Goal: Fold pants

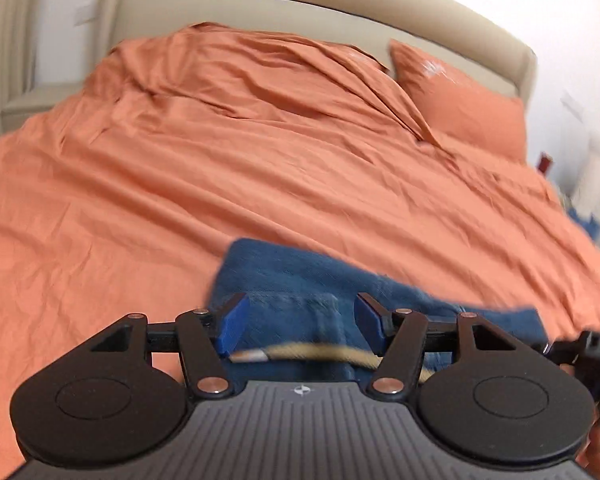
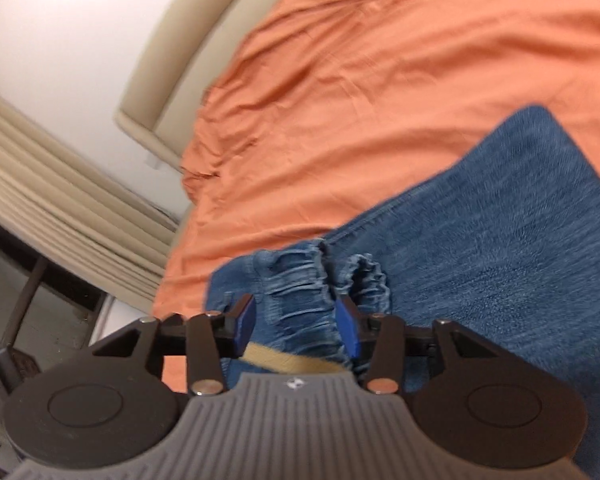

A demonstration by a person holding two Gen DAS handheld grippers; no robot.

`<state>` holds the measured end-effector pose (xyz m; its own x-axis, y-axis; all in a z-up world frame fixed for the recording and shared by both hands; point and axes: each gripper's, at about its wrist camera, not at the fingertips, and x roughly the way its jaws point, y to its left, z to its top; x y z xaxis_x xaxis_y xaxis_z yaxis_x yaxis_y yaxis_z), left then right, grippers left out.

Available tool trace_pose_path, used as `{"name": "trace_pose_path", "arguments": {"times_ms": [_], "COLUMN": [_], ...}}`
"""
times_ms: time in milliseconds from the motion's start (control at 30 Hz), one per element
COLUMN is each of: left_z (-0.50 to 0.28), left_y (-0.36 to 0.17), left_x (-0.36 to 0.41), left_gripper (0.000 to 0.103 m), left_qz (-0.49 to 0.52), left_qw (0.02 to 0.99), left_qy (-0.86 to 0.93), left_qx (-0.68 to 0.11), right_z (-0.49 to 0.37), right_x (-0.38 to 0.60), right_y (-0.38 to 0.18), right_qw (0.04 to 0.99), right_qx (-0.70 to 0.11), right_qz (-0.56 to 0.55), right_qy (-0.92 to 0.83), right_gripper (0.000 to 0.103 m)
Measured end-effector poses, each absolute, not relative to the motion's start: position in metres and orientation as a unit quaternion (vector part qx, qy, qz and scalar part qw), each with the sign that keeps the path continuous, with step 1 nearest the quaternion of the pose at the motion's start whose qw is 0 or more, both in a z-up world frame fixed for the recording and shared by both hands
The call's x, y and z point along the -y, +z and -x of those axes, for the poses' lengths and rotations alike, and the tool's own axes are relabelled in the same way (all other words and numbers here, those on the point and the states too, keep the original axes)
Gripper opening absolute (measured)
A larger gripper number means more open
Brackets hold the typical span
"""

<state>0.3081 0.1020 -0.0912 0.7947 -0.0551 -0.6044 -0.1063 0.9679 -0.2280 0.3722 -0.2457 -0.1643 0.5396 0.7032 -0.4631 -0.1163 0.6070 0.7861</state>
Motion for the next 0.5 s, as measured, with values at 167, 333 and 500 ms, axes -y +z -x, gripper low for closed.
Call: {"name": "trace_pose_path", "arguments": {"times_ms": [167,333,500], "left_z": [-0.318,-0.316,-0.314], "left_y": [-0.098,-0.095,-0.092], "left_x": [-0.108,-0.117,-0.133], "left_gripper": [0.071,0.071,0.070], "left_qz": [0.146,0.150,0.164], "left_qw": [0.936,0.935,0.935], "left_qy": [0.017,0.020,0.029], "left_qx": [-0.321,-0.319,-0.312], "right_z": [-0.400,-0.408,-0.388], "right_x": [0.231,0.216,0.199], "right_y": [-0.191,-0.194,-0.148], "right_qw": [0.782,0.774,0.832], "right_qx": [-0.432,-0.430,-0.400], "right_qz": [-0.379,-0.388,-0.294], "right_qy": [0.242,0.254,0.248], "right_gripper": [0.052,0.023,0.012]}}
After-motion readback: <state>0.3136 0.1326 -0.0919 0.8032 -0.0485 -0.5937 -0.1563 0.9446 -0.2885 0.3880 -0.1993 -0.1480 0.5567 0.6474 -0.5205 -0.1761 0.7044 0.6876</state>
